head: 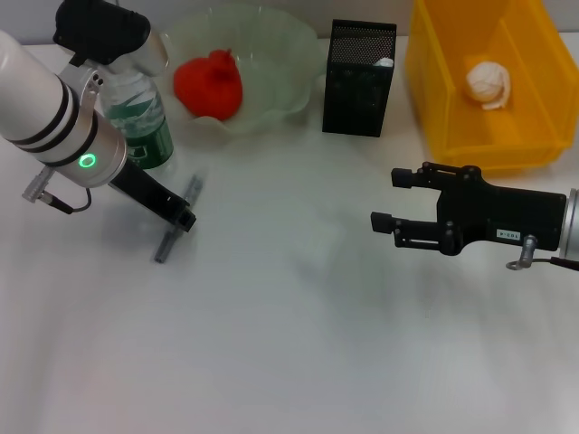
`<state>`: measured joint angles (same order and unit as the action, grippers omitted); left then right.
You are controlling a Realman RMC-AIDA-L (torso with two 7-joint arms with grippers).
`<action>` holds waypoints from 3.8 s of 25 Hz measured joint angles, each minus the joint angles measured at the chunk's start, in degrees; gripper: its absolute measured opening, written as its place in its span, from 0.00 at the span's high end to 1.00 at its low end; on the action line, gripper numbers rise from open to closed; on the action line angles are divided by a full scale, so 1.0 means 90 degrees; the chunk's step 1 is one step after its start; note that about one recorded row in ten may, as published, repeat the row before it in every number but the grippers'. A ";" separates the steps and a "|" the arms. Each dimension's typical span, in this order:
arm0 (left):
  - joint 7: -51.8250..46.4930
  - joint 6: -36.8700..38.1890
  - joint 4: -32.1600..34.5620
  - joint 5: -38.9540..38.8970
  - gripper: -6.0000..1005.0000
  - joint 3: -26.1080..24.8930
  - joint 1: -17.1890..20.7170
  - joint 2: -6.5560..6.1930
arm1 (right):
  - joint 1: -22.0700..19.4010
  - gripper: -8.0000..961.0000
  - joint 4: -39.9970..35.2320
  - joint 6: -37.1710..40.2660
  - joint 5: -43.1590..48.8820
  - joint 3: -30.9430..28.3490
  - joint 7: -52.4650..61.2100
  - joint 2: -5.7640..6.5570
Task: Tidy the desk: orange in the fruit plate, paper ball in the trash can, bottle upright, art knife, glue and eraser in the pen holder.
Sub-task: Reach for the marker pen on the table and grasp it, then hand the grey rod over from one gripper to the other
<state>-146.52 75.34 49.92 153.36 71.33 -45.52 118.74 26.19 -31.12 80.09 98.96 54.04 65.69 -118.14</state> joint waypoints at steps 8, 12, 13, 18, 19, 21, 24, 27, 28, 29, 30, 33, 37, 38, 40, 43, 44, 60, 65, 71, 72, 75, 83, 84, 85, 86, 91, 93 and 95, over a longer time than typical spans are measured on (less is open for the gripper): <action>-0.0010 -0.0058 0.0000 0.0013 0.68 0.0184 -0.0010 0.0000 | 0.0025 0.22 0.0000 -0.0029 0.0000 -0.0006 0.0004 0.0002; -0.0066 -0.0104 -0.0004 0.0046 0.68 0.0282 -0.0011 0.0000 | 0.0030 0.22 0.0000 -0.0031 0.0000 -0.0009 0.0005 0.0003; -0.0072 -0.0117 -0.0013 0.0057 0.68 0.0284 -0.0011 0.0000 | 0.0030 0.22 0.0000 -0.0032 0.0000 -0.0009 0.0006 0.0003; -0.0075 -0.0167 -0.0095 0.0063 0.68 0.0332 -0.0018 0.0005 | 0.0038 0.22 0.0000 -0.0032 0.0000 -0.0019 0.0008 0.0003; -0.0075 -0.0167 -0.0095 0.0063 0.68 0.0332 -0.0018 0.0005 | 0.0038 0.22 0.0000 -0.0032 0.0000 -0.0019 0.0010 0.0004; -0.0077 -0.0181 -0.0096 0.0063 0.68 0.0345 -0.0020 0.0007 | 0.0039 0.22 0.0000 -0.0032 0.0000 -0.0019 0.0014 0.0009; -0.0078 -0.0199 -0.0097 0.0067 0.69 0.0346 -0.0021 0.0008 | 0.0040 0.22 0.0000 -0.0033 0.0000 -0.0025 0.0015 0.0011; -0.0078 -0.0210 -0.0098 0.0071 0.69 0.0350 -0.0020 0.0008 | 0.0040 0.22 0.0000 -0.0032 0.0000 -0.0030 0.0015 0.0012; -0.0078 -0.0210 -0.0098 0.0071 0.70 0.0350 -0.0020 0.0008 | 0.0040 0.22 0.0000 -0.0032 0.0000 -0.0030 0.0015 0.0012; -0.0078 -0.0210 -0.0098 0.0071 0.70 0.0350 -0.0020 0.0008 | 0.0040 0.22 0.0000 -0.0032 0.0000 -0.0030 0.0015 0.0012; -0.0078 -0.0262 -0.0134 0.0125 0.70 0.0524 -0.0039 0.0009 | 0.0040 0.22 0.0000 -0.0032 0.0000 -0.0030 0.0017 0.0013; -0.0078 -0.0270 -0.0129 0.0135 0.71 0.0621 -0.0046 0.0009 | 0.0040 0.22 0.0000 -0.0027 0.0000 -0.0029 0.0023 0.0013; -0.0078 -0.0261 -0.0081 0.0137 0.83 0.0650 -0.0046 0.0012 | 0.0040 0.22 0.0000 -0.0026 0.0000 -0.0029 0.0025 0.0013; -0.0078 -0.0261 -0.0081 0.0137 0.83 0.0650 -0.0046 0.0012 | 0.0040 0.22 0.0000 -0.0026 0.0000 -0.0028 0.0026 0.0013; -0.0078 -0.0261 -0.0081 0.0137 0.83 0.0650 -0.0046 0.0012 | 0.0036 0.22 0.0000 -0.0026 0.0000 -0.0029 0.0028 0.0013; 0.0056 -0.0015 0.0452 -0.0089 0.84 0.0496 0.0137 -0.0007 | 0.0031 0.22 0.0000 -0.0027 -0.0002 -0.0028 0.0034 0.0013; 0.0056 -0.0015 0.0452 -0.0089 0.84 0.0496 0.0137 -0.0007 | 0.0030 0.22 0.0000 -0.0027 -0.0003 -0.0027 0.0043 0.0012; 0.3700 0.0787 0.0817 -0.4938 0.84 -0.0861 0.1011 -0.0002 | -0.0033 0.22 0.0043 -0.0042 -0.0031 -0.0050 0.0229 0.0052; 0.6009 -0.0595 -0.0726 -0.7690 0.85 0.0061 0.0768 0.0024 | -0.0050 0.22 0.0025 -0.0043 -0.0042 -0.0049 0.0279 0.0052; 0.6810 -0.1116 -0.1238 -0.8678 0.85 0.0500 0.0603 0.0046 | -0.0051 0.22 0.0014 -0.0042 -0.0048 -0.0048 0.0281 0.0029; 0.8222 -0.1892 -0.1798 -1.0628 0.85 0.1509 0.0418 0.0048 | -0.0050 0.22 0.0013 -0.0042 -0.0044 -0.0047 0.0281 0.0023; 0.8936 -0.2314 -0.1880 -1.1552 0.85 0.2058 0.0374 0.0049 | -0.0049 0.22 0.0010 -0.0011 -0.0034 -0.0048 0.0281 0.0011; 1.1765 -0.3444 -0.1915 -1.5717 0.85 0.4251 0.0228 0.0049 | -0.0050 0.22 0.0010 0.0009 -0.0059 -0.0048 0.0280 -0.0007; 1.1879 -0.3435 -0.1916 -1.5920 0.85 0.4371 0.0236 0.0049 | -0.0050 0.22 0.0010 0.0009 -0.0059 -0.0048 0.0280 -0.0007; 1.1879 -0.3435 -0.1916 -1.5920 0.85 0.4371 0.0236 0.0049 | -0.0090 0.22 0.0003 0.0094 -0.0092 -0.0092 0.0280 -0.0008; 1.1879 -0.3435 -0.1916 -1.5920 0.85 0.4371 0.0236 0.0049 | -0.0090 0.22 0.0003 0.0094 -0.0092 -0.0092 0.0280 -0.0008; 1.1800 -0.2588 -0.1917 -1.5966 0.85 0.4659 0.0805 0.0019 | -0.0283 0.22 -0.0047 0.0922 -0.0127 -0.0621 0.0279 0.0125; 1.1572 -0.1625 -0.1935 -1.5644 0.85 0.4626 0.1468 -0.0038 | -0.0362 0.22 -0.0057 0.1493 -0.0127 -0.0888 0.0321 0.0278; 1.1457 -0.1146 -0.1983 -1.5366 0.85 0.4559 0.1763 -0.0071 | -0.0387 0.22 -0.0057 0.1679 -0.0127 -0.0977 0.0351 0.0333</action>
<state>-43.40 65.03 32.07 15.07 112.36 -29.65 118.10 22.70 -31.63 95.20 97.82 45.25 68.85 -115.15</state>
